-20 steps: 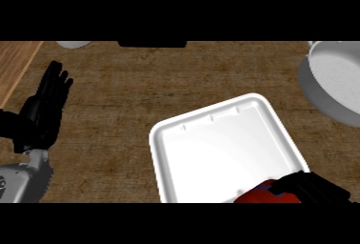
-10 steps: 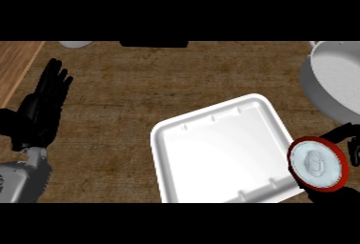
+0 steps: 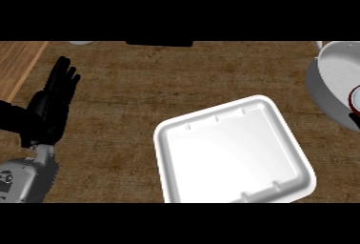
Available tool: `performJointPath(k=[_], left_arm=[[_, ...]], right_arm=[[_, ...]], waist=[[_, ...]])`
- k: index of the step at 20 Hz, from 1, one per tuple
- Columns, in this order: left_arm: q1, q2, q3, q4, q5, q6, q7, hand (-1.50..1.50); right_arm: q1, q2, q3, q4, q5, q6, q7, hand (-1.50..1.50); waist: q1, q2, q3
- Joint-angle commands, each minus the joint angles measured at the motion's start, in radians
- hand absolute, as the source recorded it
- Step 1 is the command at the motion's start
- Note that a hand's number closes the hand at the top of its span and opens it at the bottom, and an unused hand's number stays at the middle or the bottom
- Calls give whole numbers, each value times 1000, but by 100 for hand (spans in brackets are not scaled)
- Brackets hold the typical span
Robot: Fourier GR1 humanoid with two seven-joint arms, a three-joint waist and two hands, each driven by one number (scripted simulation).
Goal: Pick the can from the tray and place it in the pot
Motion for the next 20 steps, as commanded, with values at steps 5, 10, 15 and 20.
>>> performJointPath(k=[5,10,15,20], left_arm=[[-41,-8,4,32,0,-14,5,0],[-4,-33,-10,32,-17,-16,-45,0],[-43,-29,-12,30,-17,-15,-1,0],[-22,-29,4,24,-16,-5,1,0]], right_arm=[[-290,-58,5,585,115,-87,-270,150],[-430,-23,6,872,89,-17,-332,150],[-518,-34,4,1054,69,126,-398,-150],[-547,1,-71,1151,-38,262,-567,-150]], waist=[[26,5,0],[22,2,-1],[31,8,1],[13,2,3]])
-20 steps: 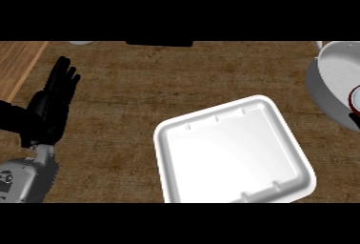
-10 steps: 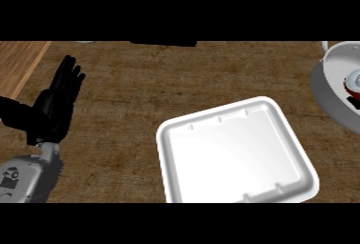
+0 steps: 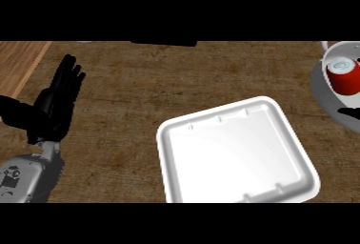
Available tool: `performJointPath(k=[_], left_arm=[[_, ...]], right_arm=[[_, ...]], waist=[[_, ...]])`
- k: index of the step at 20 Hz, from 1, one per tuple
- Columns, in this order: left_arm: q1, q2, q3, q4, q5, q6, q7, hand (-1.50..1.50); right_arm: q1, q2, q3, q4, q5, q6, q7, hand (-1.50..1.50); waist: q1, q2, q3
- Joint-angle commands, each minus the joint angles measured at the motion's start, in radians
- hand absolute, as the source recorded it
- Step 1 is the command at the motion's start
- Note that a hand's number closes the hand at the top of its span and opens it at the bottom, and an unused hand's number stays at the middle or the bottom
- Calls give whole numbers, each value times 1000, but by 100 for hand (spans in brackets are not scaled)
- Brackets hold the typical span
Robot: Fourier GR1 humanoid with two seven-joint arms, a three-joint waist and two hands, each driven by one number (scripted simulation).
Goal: Pick the can from the tray and place it in the pot
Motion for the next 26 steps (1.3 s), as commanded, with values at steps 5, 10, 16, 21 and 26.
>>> performJointPath(k=[5,10,16,21,26], left_arm=[[5,9,8,-27,-3,1,17,0],[25,9,29,11,8,-21,-16,0],[31,8,22,-8,-16,-3,-7,0],[36,-1,20,-40,0,-10,2,0],[33,1,16,-42,-4,-15,14,0]], right_arm=[[-128,-2,-173,176,-191,195,-111,-150],[-125,-124,-249,271,-254,345,-128,-150],[-106,-226,-270,317,-262,448,-149,-150],[-68,-277,-282,335,-273,520,-155,-150],[-38,-307,-270,325,-262,545,-160,-150]], waist=[[-4,-1,2],[-21,2,1],[-18,6,3],[-18,4,5],[-20,2,5]])
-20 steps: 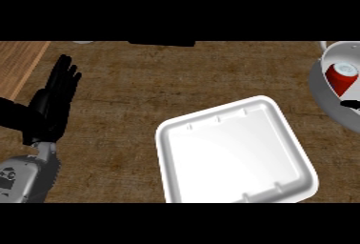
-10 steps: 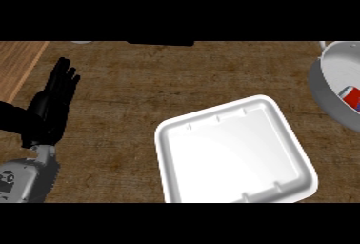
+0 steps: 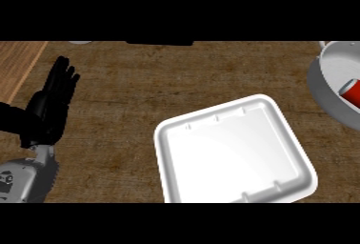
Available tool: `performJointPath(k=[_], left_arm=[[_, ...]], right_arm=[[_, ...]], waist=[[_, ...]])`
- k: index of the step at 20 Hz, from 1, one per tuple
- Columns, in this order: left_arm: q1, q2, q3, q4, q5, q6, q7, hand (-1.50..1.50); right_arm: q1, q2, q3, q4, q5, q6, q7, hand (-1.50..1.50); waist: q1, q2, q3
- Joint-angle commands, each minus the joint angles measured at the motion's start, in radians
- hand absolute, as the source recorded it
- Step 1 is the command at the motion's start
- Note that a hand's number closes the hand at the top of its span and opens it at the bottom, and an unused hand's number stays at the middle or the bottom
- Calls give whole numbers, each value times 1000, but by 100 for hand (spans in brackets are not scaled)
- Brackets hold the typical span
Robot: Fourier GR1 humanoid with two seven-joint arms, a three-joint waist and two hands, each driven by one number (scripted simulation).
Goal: Pick the can from the tray and place it in the pot
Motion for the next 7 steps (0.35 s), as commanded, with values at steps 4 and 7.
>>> performJointPath(k=[4,7], left_arm=[[-15,9,22,-3,12,-7,6,0],[38,-12,-3,-15,2,-7,-16,0]], right_arm=[[65,-13,4,-2,2,99,-104,-150],[56,-52,-14,4,-16,108,-64,-150]], waist=[[-5,1,3],[11,1,3]])
